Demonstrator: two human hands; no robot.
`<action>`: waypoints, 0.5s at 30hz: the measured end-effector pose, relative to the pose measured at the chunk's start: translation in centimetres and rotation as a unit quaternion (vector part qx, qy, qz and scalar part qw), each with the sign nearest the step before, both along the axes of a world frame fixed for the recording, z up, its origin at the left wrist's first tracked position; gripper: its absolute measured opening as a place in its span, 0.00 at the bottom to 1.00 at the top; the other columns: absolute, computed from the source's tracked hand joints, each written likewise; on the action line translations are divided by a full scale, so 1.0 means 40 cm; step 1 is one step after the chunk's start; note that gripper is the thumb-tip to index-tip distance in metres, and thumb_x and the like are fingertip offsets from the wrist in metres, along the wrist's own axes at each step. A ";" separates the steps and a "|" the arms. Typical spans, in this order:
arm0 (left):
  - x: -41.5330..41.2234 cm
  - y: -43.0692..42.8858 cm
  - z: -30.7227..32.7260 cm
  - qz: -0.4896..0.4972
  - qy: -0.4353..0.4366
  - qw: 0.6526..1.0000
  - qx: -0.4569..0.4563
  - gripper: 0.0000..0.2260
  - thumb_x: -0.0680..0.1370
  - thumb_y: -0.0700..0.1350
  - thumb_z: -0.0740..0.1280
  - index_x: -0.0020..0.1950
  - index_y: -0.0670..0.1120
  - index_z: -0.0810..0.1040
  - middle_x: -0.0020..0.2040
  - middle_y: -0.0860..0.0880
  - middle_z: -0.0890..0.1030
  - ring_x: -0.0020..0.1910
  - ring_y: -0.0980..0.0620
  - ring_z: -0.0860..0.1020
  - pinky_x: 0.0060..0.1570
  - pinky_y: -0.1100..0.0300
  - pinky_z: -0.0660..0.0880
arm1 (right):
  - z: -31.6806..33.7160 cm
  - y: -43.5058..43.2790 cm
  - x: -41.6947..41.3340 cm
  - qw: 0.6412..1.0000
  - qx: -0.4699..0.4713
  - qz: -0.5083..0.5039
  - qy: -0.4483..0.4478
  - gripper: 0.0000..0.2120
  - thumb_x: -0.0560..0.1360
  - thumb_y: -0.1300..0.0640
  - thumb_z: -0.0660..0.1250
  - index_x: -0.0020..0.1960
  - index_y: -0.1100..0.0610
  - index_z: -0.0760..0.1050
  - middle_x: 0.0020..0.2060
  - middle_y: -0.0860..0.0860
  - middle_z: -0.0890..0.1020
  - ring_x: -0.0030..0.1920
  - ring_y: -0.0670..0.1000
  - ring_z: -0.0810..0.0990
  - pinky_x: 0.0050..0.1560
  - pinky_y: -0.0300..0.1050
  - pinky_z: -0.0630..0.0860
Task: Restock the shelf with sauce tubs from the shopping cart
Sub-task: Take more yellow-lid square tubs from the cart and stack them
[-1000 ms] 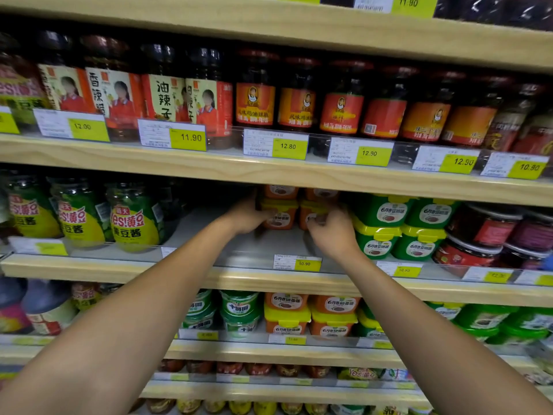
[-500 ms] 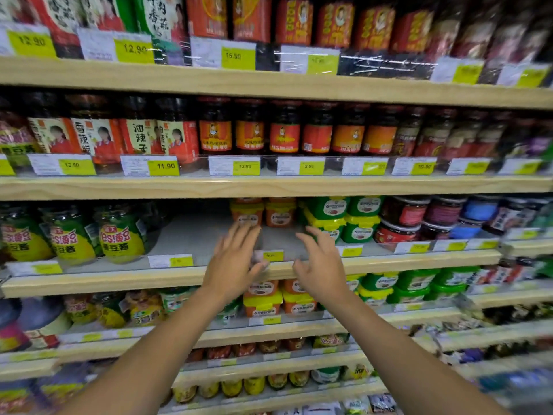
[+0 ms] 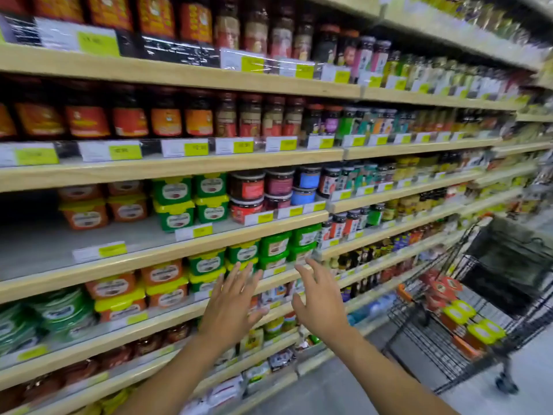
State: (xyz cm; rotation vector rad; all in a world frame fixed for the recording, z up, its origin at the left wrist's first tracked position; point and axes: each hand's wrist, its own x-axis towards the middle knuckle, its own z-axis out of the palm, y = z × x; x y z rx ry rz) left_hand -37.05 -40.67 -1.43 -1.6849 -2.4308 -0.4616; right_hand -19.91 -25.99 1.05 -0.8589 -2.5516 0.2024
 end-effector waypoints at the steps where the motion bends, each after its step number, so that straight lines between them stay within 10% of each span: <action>1: 0.055 0.042 -0.014 -0.014 -0.004 1.000 -0.010 0.37 0.80 0.68 0.59 0.84 0.56 0.49 0.83 0.54 0.45 0.83 0.48 0.42 0.79 0.44 0.43 | -0.011 0.031 0.064 1.000 0.001 -0.014 -0.002 0.26 0.78 0.47 0.62 0.75 0.49 0.66 0.77 0.52 0.63 0.75 0.56 0.64 0.72 0.57 0.67; 10: 0.536 0.396 -0.074 -0.135 0.013 0.988 -0.079 0.37 0.74 0.71 0.56 0.77 0.52 0.70 0.77 0.50 0.69 0.75 0.44 0.70 0.72 0.42 0.67 | -0.071 0.262 0.627 0.984 -0.023 -0.169 -0.050 0.32 0.75 0.43 0.63 0.77 0.50 0.64 0.78 0.53 0.63 0.76 0.59 0.63 0.74 0.58 0.64; 15: 0.749 0.569 -0.101 -0.206 -0.044 0.972 -0.101 0.39 0.79 0.67 0.60 0.83 0.57 0.45 0.80 0.56 0.39 0.81 0.50 0.39 0.79 0.46 0.41 | -0.116 0.359 0.871 0.959 -0.056 -0.275 -0.034 0.35 0.70 0.42 0.67 0.75 0.51 0.68 0.75 0.55 0.68 0.74 0.59 0.67 0.72 0.57 0.67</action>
